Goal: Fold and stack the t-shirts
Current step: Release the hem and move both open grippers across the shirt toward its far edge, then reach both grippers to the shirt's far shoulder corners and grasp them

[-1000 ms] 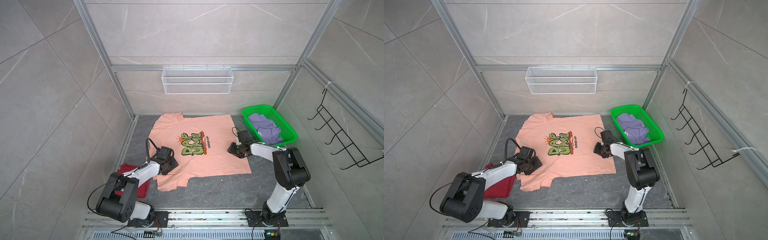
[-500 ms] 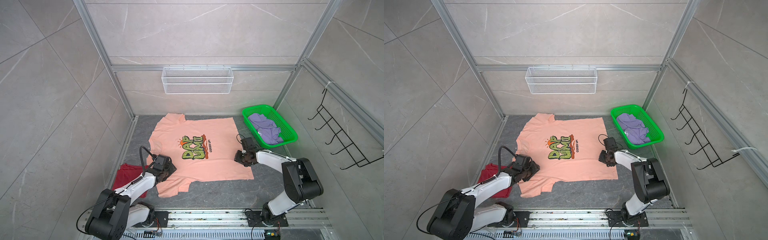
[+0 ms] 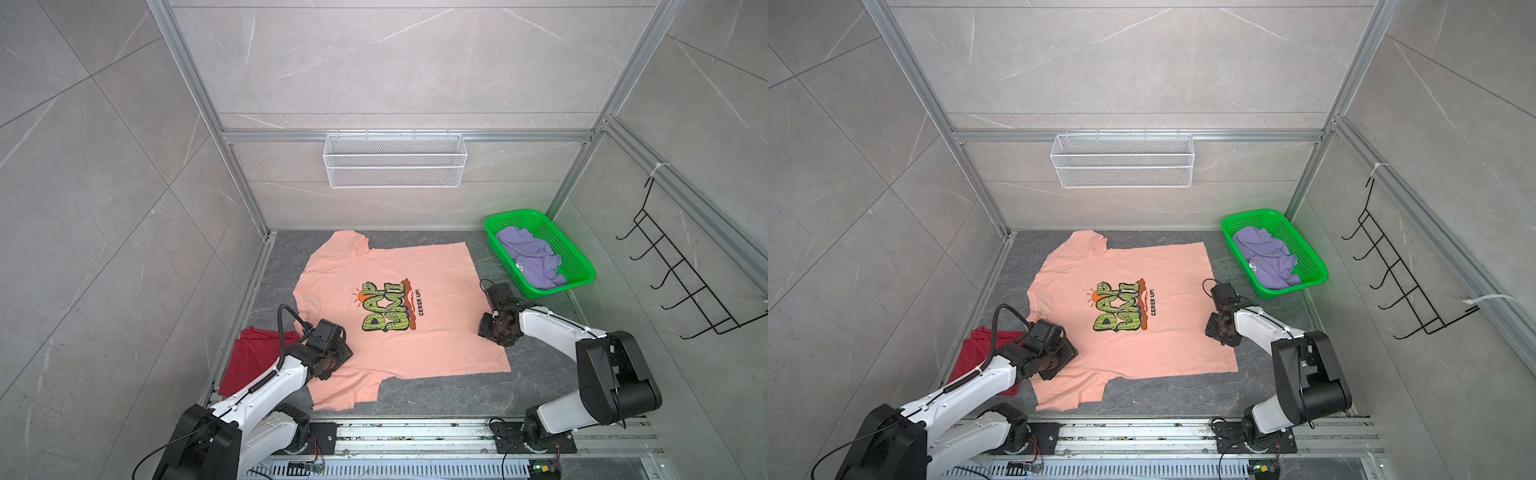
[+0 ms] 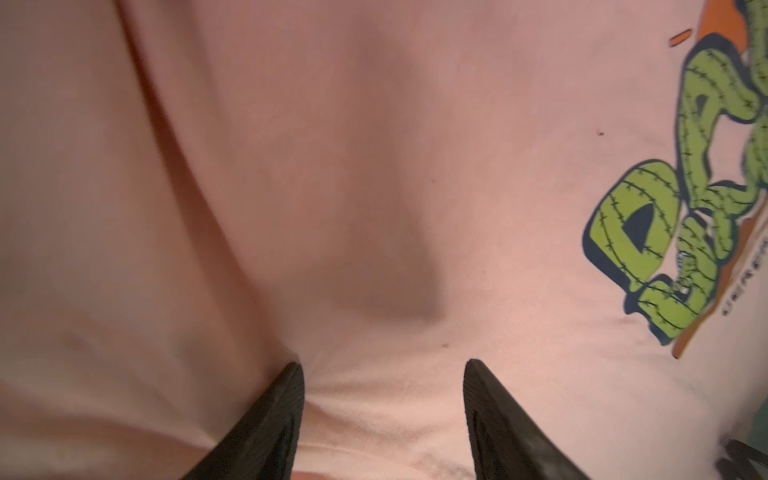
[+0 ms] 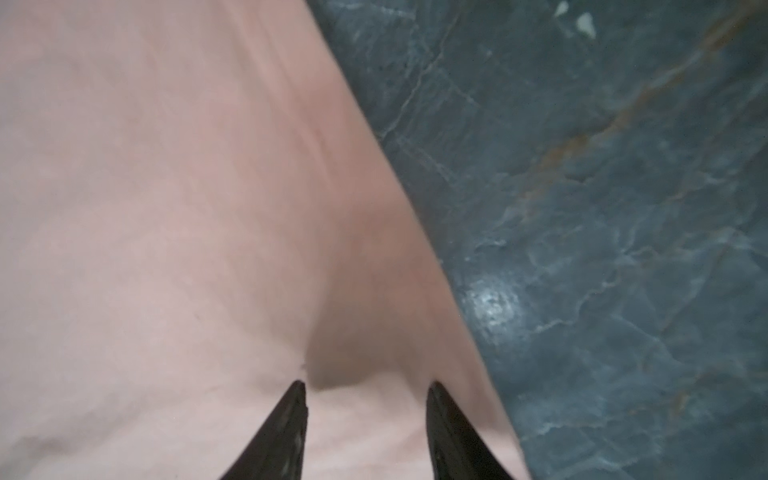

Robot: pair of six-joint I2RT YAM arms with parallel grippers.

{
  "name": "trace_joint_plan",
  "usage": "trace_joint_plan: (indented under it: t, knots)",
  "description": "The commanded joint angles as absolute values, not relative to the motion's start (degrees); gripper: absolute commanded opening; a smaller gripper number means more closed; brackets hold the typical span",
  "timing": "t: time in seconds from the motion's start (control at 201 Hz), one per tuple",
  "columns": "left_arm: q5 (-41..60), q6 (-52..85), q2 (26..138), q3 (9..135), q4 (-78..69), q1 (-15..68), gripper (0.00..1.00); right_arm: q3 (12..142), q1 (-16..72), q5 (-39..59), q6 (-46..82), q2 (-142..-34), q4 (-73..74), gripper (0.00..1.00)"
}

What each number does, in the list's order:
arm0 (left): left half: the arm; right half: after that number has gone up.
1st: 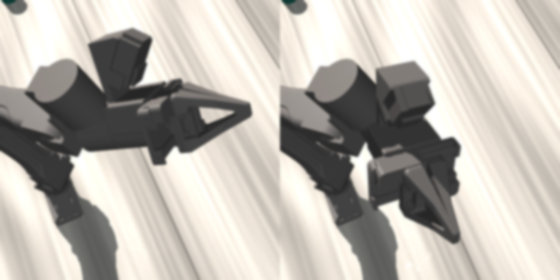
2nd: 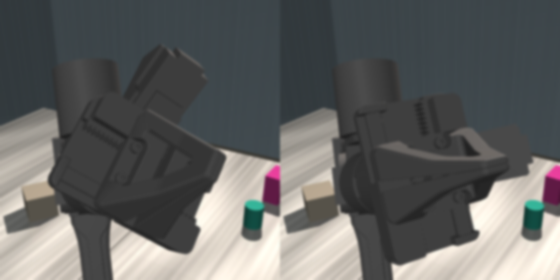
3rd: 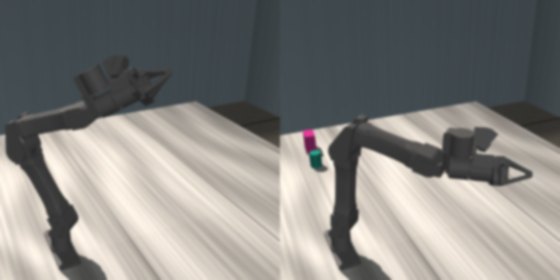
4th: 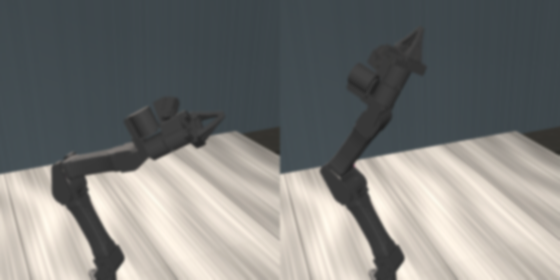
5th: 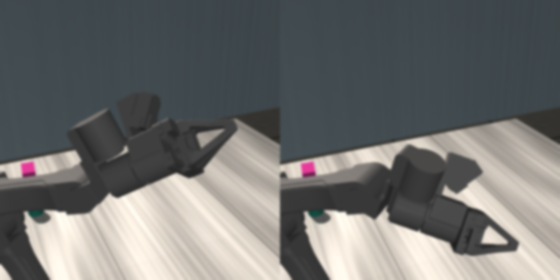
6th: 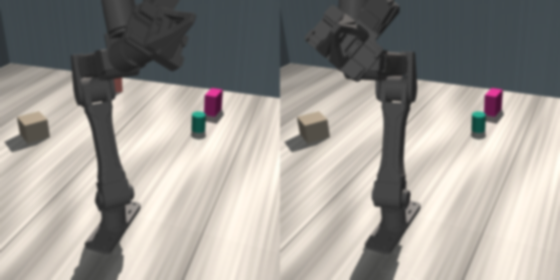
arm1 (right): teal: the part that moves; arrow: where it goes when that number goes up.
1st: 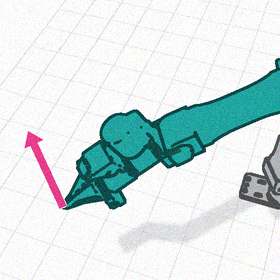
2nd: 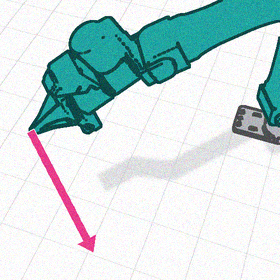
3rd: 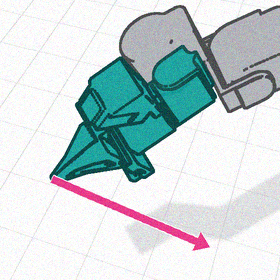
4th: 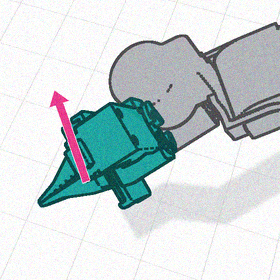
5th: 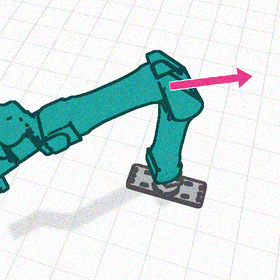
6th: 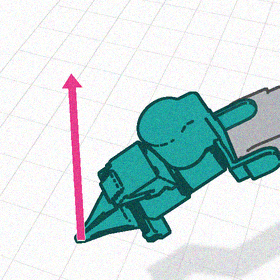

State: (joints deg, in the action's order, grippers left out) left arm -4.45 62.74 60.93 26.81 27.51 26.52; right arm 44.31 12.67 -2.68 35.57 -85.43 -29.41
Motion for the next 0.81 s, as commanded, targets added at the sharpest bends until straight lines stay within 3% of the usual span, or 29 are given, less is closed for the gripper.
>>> trace_joint_plan:
  t: [0.0, 0.204, 0.458, 0.801]
  knots:
    - [-8.12, 55.42, 62.46, 34.62, 33.77, 26.54, 0.67, 48.00, 12.48, -3.69, 34.43, -81.84, -30.52, 0.50]
    - [-9.16, 44.84, 72.12, 47.44, 28.40, 25.32, 0.70, 55.35, 12.48, -0.15, 31.84, -83.10, -23.35, 0.52]
    - [-5.86, 37.93, 90.84, 60.10, 16.04, 17.19, 0.70, 64.71, 12.48, 7.14, 32.34, -97.04, -13.09, 0.52]
    - [-2.14, 26.58, 112.55, 85.91, 13.71, 6.73, 0.70, 78.58, 12.09, 5.35, 30.64, -111.52, -1.84, 0.58]
